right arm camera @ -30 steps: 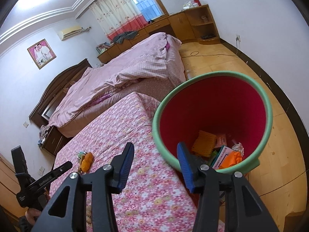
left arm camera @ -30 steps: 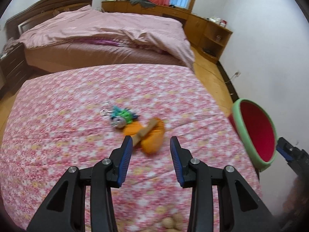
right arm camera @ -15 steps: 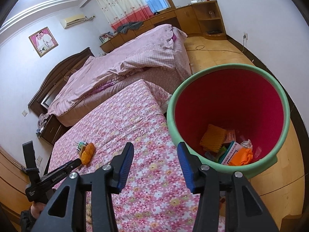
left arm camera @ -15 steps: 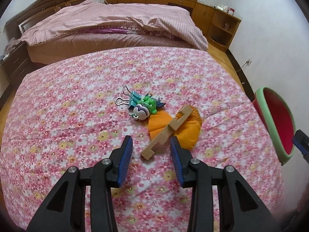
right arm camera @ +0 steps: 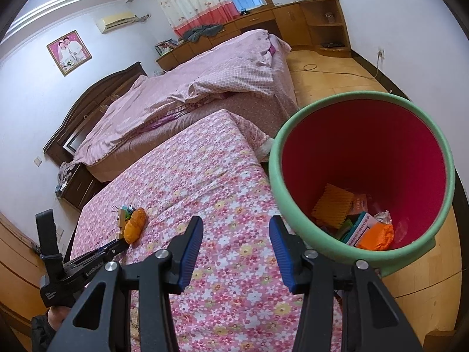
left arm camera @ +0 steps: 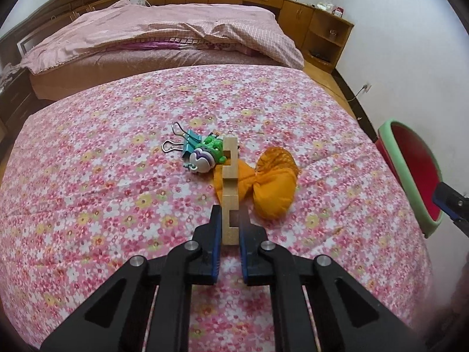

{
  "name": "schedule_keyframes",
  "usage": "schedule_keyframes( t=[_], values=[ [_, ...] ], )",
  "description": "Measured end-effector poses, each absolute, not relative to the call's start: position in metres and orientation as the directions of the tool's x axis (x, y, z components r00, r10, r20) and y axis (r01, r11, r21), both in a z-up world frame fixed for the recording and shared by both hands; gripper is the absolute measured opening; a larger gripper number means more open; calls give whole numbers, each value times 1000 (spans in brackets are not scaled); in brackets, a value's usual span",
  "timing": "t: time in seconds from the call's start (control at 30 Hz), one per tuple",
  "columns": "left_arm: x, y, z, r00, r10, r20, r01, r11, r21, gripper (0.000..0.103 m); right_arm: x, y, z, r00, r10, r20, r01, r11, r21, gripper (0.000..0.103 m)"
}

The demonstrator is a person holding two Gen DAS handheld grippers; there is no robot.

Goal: Collect trash
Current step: 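Grasp the light wooden stick with the left tool, then grasp the orange cloth bow with the right tool while the left tool holds the stick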

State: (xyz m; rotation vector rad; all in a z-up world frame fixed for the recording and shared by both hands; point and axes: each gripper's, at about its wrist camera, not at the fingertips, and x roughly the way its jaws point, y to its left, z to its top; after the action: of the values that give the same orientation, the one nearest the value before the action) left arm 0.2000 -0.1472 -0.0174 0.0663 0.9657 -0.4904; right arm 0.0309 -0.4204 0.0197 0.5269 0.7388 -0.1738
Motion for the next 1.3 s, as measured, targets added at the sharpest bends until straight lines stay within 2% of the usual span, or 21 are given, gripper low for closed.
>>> schedule_keyframes(
  t=[0.23, 0.7, 1.23, 1.3],
  values=[
    [185, -119, 2, 508, -387, -769, 372, 904, -209, 9, 40, -403, 23, 729, 54, -683, 294, 875, 384, 50],
    [216, -39, 0, 608, -274, -745, 145, 961, -235, 9, 91, -330, 23, 700, 121, -704, 178, 925, 336, 50],
    [214, 2, -10, 606, -333, -723, 115, 935, -334, 9, 155, -268, -18, 628, 136, -766, 165, 939, 302, 50],
    [213, 2, -9, 607, -336, -721, 118, 934, -336, 10, 158, -265, -22, 625, 133, -769, 167, 940, 298, 46]
  ],
)
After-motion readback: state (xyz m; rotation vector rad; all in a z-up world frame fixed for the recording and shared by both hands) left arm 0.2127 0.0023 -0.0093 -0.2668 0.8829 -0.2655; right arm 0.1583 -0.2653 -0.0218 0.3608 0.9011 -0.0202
